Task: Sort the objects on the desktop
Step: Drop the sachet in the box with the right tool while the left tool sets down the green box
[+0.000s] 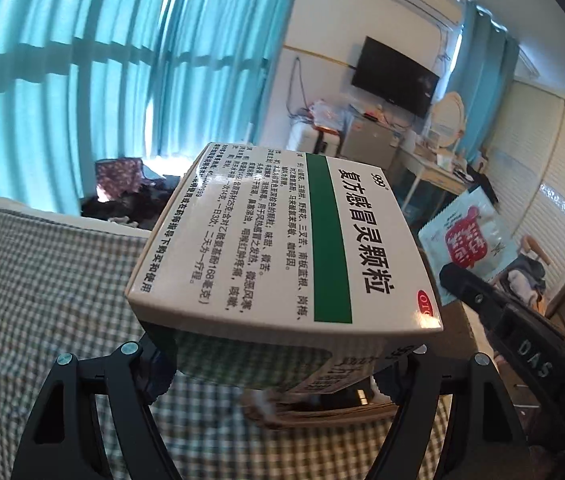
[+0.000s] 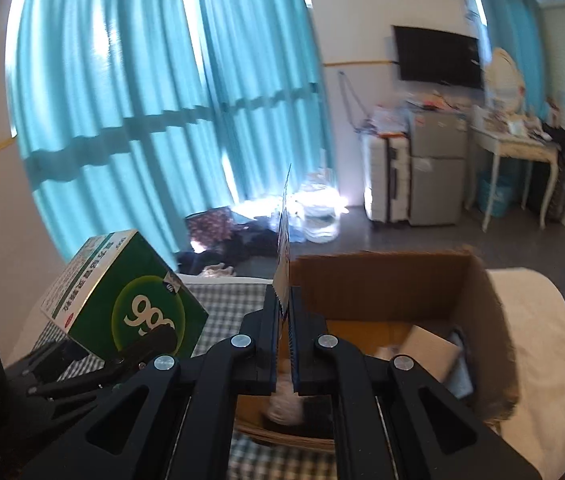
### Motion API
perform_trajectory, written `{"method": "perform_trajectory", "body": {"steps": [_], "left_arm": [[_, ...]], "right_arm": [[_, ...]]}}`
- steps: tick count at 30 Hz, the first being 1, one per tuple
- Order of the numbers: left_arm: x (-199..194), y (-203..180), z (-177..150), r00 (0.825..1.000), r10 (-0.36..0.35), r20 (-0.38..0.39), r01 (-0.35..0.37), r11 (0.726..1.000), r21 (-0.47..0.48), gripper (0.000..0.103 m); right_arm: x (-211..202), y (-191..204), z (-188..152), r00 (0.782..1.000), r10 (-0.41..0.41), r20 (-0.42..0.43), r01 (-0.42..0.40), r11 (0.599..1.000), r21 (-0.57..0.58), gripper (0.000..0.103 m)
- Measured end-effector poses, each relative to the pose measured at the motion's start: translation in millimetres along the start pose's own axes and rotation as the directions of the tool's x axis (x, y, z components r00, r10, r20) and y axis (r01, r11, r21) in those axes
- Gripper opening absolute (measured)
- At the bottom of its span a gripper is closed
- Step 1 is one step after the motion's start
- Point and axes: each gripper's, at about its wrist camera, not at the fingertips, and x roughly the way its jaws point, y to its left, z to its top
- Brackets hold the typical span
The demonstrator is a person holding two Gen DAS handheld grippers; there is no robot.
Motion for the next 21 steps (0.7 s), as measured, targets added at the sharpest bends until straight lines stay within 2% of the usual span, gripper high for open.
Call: {"method": "perform_trajectory", "body": {"steps": [2,3,4,5,6,7,8,9,12,15,16,17,19,21], "left_arm": [[11.6,-12.6,-1.2,1.0,0.016,-0.017,-0.016,1.0,0.01,0.081],[19.3,-17.0,-1.7,0.999,0.032,-0.033,-0.032,0.999,0.017,0.084],[29.0,-17.7,-1.4,0.997,0.044,-0.058,-0.042,0.999,0.028,0.091],[40.0,-19.3,-1.7,0.993,0.064,-0.095,-0.06,0.997,0.047,0.093],[47.6,-18.2,-1.4,0.991,0.084,-0.109,-0.078,0.995,0.054,0.1],[52.3,-15.8,-3.2,0.989,0.089,-0.119,-0.082,0.995,0.062,0.103],[55.7,-11.8,-5.8,0.987,0.08,-0.137,-0.071,0.995,0.073,0.103],[58.1,-9.0,-7.8,0.984,0.085,-0.154,-0.073,0.994,0.081,0.103],[46.9,6.8,-15.8,0.982,0.122,-0.142,-0.113,0.991,0.075,0.103],[20.7,24.7,-25.0,0.984,0.159,-0.082,-0.154,0.986,0.063,0.103],[13.6,30.4,-26.5,0.985,0.166,-0.047,-0.164,0.985,0.049,0.103],[9.7,30.8,-28.7,0.987,0.156,-0.029,-0.155,0.987,0.039,0.103],[15.5,26.5,-24.7,0.994,0.104,-0.035,-0.102,0.994,0.041,0.103],[34.9,13.4,-16.5,0.998,0.02,-0.067,-0.015,0.997,0.077,0.103]], "right_arm": [[13.0,-22.6,-2.0,0.996,-0.062,-0.07,0.061,0.998,-0.008,0.004],[20.1,-31.4,-4.0,0.991,-0.086,-0.099,0.086,0.996,-0.008,0.004],[26.1,-40.7,-6.3,0.986,-0.099,-0.134,0.099,0.995,-0.004,0.008],[38.5,-51.0,-9.5,0.977,-0.101,-0.188,0.105,0.994,0.009,0.023],[46.2,-59.1,-11.5,0.967,-0.103,-0.231,0.111,0.994,0.02,0.041],[55.0,-67.1,-14.4,0.95,-0.139,-0.279,0.152,0.988,0.028,0.06],[61.8,-75.7,-17.2,0.934,-0.16,-0.319,0.183,0.982,0.043,0.074],[63.1,-79.3,-16.5,0.932,-0.154,-0.328,0.183,0.981,0.057,0.078],[53.6,-86.4,-17.6,0.95,-0.125,-0.287,0.161,0.981,0.104,0.078],[36.5,-74.4,-22.3,0.966,-0.132,-0.222,0.157,0.983,0.098,0.079],[30.4,-66.8,-26.8,0.973,-0.126,-0.194,0.147,0.985,0.095,0.084],[24.2,-60.7,-33.2,0.979,-0.118,-0.164,0.134,0.987,0.089,0.087],[14.0,-48.8,-45.5,0.987,-0.114,-0.114,0.124,0.988,0.09,0.087],[4.5,-47.3,-57.2,0.992,-0.101,-0.073,0.109,0.988,0.107,0.087]]}}
